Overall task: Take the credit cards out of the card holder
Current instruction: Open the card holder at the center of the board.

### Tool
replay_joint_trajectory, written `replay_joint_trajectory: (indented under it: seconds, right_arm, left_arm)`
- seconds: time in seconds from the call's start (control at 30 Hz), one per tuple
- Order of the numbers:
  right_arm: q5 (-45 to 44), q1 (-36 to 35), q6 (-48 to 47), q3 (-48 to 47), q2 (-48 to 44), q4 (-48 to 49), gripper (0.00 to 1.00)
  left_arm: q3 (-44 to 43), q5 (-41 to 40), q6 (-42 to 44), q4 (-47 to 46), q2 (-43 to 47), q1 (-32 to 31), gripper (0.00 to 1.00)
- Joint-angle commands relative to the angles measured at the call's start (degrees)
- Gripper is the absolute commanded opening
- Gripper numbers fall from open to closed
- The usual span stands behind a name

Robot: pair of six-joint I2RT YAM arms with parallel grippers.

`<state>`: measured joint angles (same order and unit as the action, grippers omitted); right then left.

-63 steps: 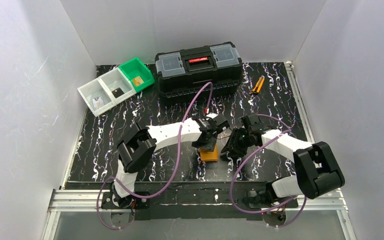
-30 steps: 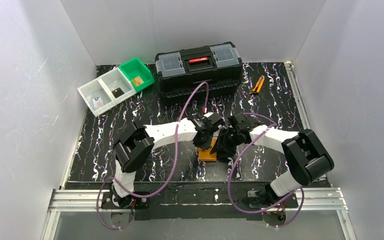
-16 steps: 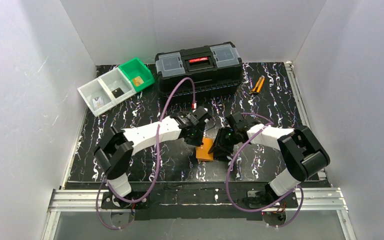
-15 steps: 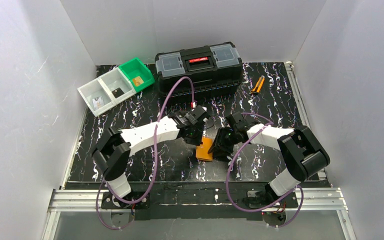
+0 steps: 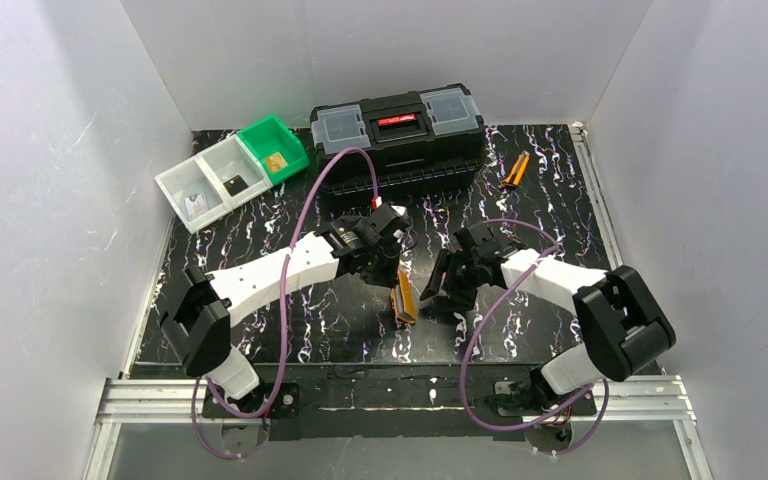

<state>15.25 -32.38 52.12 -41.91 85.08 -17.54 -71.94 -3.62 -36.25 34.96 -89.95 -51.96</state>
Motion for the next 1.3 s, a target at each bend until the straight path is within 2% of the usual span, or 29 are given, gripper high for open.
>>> replay_joint_trajectory:
  seconds: [0.0,0.23,0.57,0.73,1.0,1.27]
  right_arm:
    - [-5.48,0.12,-0.97,-1.73,-4.91,-5.34,0.70]
    - [-5.53,-0.07,-2.79,-3.73,-10.15,-7.78,0.71]
    - [-4.52,-2.14,-5.63,-8.80,-5.62,-8.54,0.73]
    - [-4.00,-2.69,-5.09,-8.47,-3.59,-7.20,0.69]
    - [-3.48,-5.55,-3.64,-9.31,0.94,-4.61,0.54]
    - [-2.86,-7.46,-3.20,-10.94,4.84,-3.46,0.47]
  left_arm:
    - [-2.54,0.00,-0.34,2.45,0.87,0.28,0.00]
    - [-4.77,0.90,0.38,2.82,0.29,0.34,0.00]
    - [-5.25,1.07,0.13,3.78,-0.82,0.36,0.00]
    - [-4.57,-0.21,-0.60,5.72,0.09,1.20,0.00]
    - [0.06,-6.68,0.38,12.44,2.71,6.23,0.00]
    - [8.15,-9.09,-0.06,10.41,1.77,8.89,0.00]
